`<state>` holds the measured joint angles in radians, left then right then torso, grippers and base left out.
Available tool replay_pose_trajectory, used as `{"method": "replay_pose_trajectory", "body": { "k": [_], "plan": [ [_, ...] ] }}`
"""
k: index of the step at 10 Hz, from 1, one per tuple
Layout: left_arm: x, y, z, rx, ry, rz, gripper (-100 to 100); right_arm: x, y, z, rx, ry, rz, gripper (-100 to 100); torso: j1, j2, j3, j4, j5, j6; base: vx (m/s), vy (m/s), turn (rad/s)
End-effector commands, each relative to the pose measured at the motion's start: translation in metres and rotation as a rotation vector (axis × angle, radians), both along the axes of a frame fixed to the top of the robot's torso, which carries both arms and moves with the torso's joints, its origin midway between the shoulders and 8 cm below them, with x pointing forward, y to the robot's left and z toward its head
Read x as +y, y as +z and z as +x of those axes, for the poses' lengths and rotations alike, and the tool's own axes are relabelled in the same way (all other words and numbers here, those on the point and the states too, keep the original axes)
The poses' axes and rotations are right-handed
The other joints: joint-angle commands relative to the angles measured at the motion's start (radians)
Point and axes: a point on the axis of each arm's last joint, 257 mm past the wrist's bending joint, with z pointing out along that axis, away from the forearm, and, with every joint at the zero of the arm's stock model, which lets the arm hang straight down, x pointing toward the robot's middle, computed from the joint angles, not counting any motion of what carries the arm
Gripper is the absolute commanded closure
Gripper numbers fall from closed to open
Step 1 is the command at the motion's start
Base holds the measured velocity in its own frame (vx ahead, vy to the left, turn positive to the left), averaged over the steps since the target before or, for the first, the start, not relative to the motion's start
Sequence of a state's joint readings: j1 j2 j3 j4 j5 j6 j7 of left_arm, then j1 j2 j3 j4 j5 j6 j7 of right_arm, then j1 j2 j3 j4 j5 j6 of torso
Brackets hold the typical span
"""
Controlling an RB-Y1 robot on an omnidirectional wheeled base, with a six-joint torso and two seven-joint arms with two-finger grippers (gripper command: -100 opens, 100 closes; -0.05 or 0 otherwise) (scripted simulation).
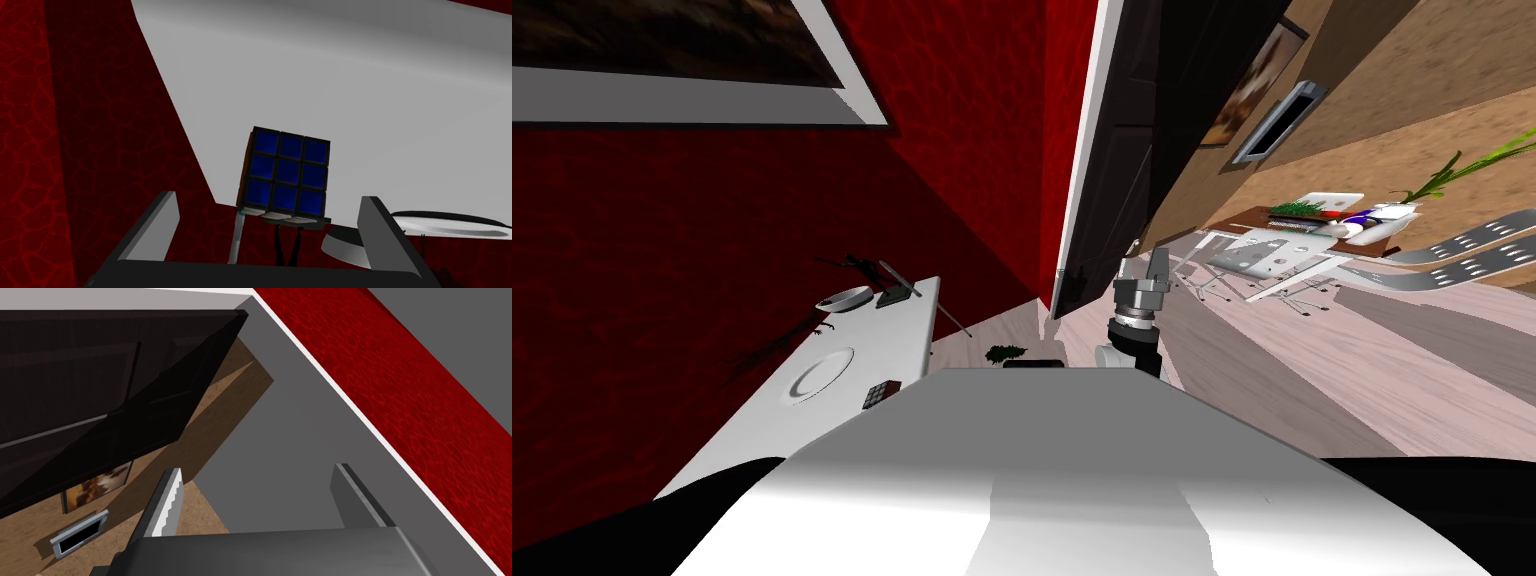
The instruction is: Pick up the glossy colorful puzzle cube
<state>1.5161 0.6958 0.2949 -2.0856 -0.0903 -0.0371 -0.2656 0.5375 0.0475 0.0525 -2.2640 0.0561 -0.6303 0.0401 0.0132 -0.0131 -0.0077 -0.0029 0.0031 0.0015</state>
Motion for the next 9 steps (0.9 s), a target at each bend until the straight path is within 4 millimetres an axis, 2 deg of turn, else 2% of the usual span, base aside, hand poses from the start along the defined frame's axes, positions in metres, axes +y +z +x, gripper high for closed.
{"method": "replay_pose_trajectory", "body": {
  "k": [1,2,3,7,8,9],
  "plan": [
    [0.0,0.0,0.0,0.0,0.0,0.0,-100,0.0,0.0,0.0,0.0,0.0,0.0,0,0.0,0.0,0.0,0.0,0.0,0.0,0.095,0.089,-0.034],
    [0.0,0.0,0.0,0.002,-0.002,0.002,0,0.0,0.0,0.0,0.0,0.0,0.0,0,-0.005,0.005,0.002,0.001,-0.001,-0.001,0.016,0.017,-0.001],
    [0.009,-0.004,0.0,0.0,0.02,0.003,-100,0.0,0.0,0.0,0.0,0.0,0.0,0,-0.01,0.01,0.005,0.002,-0.002,-0.001,-0.019,-0.02,-0.132],
    [0.03,-0.014,-0.001,-0.005,0.072,0.006,-100,0.0,0.0,0.0,0.0,0.0,0.001,0,-0.015,0.017,0.01,0.004,-0.003,-0.001,-0.05,-0.039,-0.144],
    [0.026,-0.012,-0.001,-0.005,0.063,0.006,-100,0.0,0.0,0.0,0.0,0.0,0.001,0,-0.015,0.016,0.009,0.004,-0.003,-0.001,-0.015,-0.016,-0.026],
    [0.027,-0.013,-0.001,-0.005,0.065,0.006,100,0.0,0.0,0.0,0.0,0.0,0.0,0,-0.014,0.015,0.009,0.003,-0.003,-0.001,-0.004,0.0,0.015]
  ]
}}
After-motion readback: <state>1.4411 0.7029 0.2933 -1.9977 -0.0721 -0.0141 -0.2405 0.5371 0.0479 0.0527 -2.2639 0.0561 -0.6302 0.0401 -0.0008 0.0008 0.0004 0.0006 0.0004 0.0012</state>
